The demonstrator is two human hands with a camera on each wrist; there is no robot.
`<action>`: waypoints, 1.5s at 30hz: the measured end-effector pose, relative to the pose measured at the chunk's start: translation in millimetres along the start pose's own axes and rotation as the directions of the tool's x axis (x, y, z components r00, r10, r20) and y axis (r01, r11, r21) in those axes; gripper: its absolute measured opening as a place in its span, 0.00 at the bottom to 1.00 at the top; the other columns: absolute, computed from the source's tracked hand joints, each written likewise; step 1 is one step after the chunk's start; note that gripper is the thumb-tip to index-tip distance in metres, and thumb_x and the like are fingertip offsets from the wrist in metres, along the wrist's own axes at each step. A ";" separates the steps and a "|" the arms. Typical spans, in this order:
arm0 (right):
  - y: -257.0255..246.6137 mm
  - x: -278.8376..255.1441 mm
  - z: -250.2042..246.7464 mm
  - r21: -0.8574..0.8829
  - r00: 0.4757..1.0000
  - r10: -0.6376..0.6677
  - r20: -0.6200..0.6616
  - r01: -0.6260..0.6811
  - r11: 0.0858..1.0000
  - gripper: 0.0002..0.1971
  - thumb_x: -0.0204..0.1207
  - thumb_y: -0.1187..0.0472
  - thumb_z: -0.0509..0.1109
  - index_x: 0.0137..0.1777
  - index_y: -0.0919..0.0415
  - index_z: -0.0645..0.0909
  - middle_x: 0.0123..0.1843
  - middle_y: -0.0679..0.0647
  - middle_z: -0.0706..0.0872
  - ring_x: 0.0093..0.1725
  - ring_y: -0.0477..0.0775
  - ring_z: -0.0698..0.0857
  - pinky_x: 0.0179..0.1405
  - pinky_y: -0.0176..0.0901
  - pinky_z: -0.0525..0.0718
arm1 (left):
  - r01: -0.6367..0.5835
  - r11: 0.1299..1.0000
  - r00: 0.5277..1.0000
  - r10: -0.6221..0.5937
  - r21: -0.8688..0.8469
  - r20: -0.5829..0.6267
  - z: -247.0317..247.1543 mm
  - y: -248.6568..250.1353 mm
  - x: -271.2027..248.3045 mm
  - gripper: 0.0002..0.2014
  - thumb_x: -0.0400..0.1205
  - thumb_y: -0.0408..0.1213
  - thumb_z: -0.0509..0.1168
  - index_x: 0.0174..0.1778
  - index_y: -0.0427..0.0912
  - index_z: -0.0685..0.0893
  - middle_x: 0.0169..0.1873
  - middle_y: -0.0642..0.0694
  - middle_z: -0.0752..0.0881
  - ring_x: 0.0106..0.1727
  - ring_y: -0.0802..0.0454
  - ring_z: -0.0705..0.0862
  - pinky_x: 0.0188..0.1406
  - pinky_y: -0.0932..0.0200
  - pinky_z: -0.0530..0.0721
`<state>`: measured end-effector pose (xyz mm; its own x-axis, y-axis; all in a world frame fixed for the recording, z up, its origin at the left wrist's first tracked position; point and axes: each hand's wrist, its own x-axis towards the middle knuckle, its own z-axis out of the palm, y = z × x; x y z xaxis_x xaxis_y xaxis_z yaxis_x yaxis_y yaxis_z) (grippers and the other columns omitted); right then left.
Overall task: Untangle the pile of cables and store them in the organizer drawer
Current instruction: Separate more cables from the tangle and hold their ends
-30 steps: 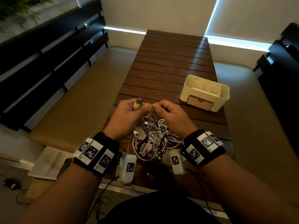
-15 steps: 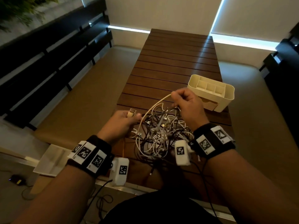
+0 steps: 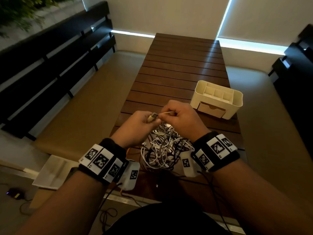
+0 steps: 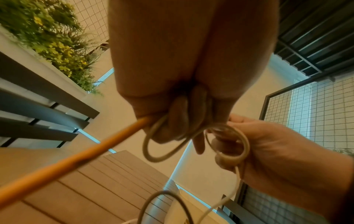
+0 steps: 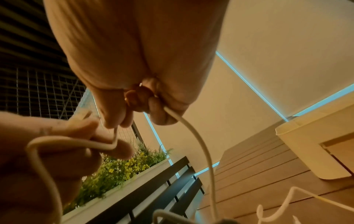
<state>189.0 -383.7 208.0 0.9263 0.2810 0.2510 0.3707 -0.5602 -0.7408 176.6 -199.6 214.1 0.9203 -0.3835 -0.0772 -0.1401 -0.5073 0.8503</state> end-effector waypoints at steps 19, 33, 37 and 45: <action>9.3 -10.4 5.8 0.128 0.966 0.231 -0.116 -0.216 0.968 0.08 0.80 0.53 0.74 0.45 0.56 0.88 0.38 0.51 0.88 0.37 0.47 0.84 0.39 0.51 0.86 | -0.023 0.990 0.994 0.008 -0.138 -0.109 -7.5 14.4 -15.8 0.19 0.74 0.58 0.72 0.45 0.44 0.90 0.35 0.49 0.90 0.35 0.52 0.87 0.36 0.59 0.87; 1.9 -3.9 8.1 -0.088 0.943 0.331 -0.034 -0.333 0.939 0.12 0.81 0.47 0.72 0.40 0.52 0.87 0.35 0.45 0.84 0.31 0.41 0.79 0.31 0.35 0.72 | 0.019 0.893 0.984 0.064 0.450 -0.169 4.5 12.5 -13.6 0.12 0.82 0.55 0.69 0.40 0.51 0.86 0.30 0.54 0.83 0.33 0.58 0.80 0.31 0.57 0.74; 3.7 -11.9 -4.0 0.050 0.936 0.351 -0.014 -0.350 0.935 0.13 0.82 0.46 0.70 0.40 0.52 0.85 0.34 0.44 0.83 0.30 0.37 0.78 0.30 0.34 0.75 | 0.074 0.966 0.951 0.007 0.249 -0.309 -8.0 11.1 -16.1 0.15 0.86 0.49 0.64 0.33 0.53 0.77 0.27 0.54 0.77 0.25 0.62 0.73 0.24 0.67 0.66; 24.9 -29.8 1.1 0.098 0.938 0.332 0.098 -0.341 0.935 0.10 0.85 0.51 0.67 0.47 0.54 0.85 0.42 0.61 0.87 0.35 0.55 0.82 0.39 0.46 0.82 | 0.086 0.996 0.803 -0.077 -0.013 -0.591 -23.1 -7.7 -13.5 0.17 0.85 0.50 0.65 0.35 0.42 0.80 0.26 0.49 0.77 0.25 0.55 0.71 0.23 0.58 0.70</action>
<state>170.5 -405.1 181.4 0.9855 0.1536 -0.0718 0.0236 -0.5437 -0.8390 173.7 -172.7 220.7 0.9656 0.1873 0.1803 -0.0555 -0.5289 0.8469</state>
